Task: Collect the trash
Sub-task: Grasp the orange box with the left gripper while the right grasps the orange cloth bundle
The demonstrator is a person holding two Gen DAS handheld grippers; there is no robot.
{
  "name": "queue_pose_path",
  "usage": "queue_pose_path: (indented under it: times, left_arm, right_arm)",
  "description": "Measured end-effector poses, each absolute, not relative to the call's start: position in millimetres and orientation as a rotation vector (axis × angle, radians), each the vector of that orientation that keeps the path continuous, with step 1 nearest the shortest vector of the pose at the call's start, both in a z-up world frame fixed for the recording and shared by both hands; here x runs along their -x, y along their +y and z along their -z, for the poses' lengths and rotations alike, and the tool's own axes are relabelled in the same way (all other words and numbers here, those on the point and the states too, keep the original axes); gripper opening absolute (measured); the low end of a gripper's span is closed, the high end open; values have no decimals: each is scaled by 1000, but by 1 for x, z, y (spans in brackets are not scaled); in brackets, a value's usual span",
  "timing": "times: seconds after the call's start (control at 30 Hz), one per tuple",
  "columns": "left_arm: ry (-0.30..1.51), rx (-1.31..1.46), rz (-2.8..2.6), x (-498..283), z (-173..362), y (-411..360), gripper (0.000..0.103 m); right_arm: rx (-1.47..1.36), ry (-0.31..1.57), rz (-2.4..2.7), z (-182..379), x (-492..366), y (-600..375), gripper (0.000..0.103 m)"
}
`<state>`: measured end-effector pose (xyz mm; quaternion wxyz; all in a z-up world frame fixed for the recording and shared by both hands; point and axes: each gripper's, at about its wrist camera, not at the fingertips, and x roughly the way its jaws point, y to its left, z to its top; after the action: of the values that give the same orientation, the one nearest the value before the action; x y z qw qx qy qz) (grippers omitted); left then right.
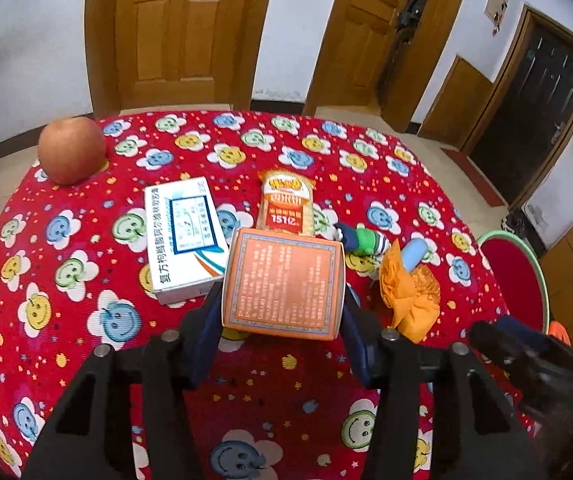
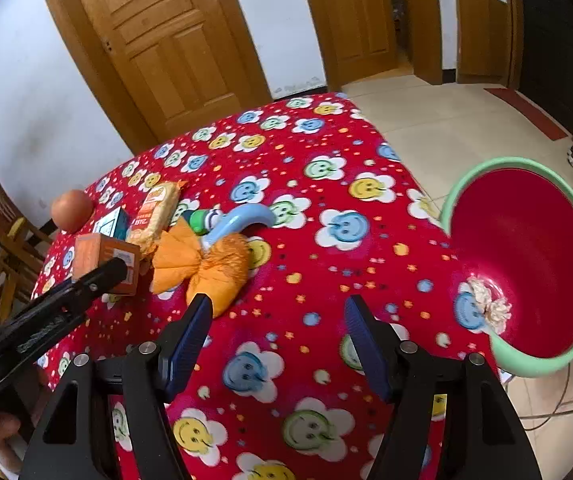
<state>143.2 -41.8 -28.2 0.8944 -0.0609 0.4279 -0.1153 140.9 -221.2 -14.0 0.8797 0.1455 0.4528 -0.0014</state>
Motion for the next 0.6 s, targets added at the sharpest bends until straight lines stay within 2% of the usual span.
queue_pose_path:
  times: [0.3,0.47,0.53,0.6]
  left_arm:
    - [862,176,207,-139,23,-26,54]
    - [864,192,196,-141,24,-22,54]
    - [865,192,198,-140,23,-20,54]
    - [865,190,202,-141,24,-20,54]
  right_arm:
    - [-298,975,-50,27,-162,-201,69]
    - [-298,989,-89,36,-171,-192,49]
    - [-295,980,-106,36,-170,-190,35]
    - [-292,973,-116,34,-168,-188,31]
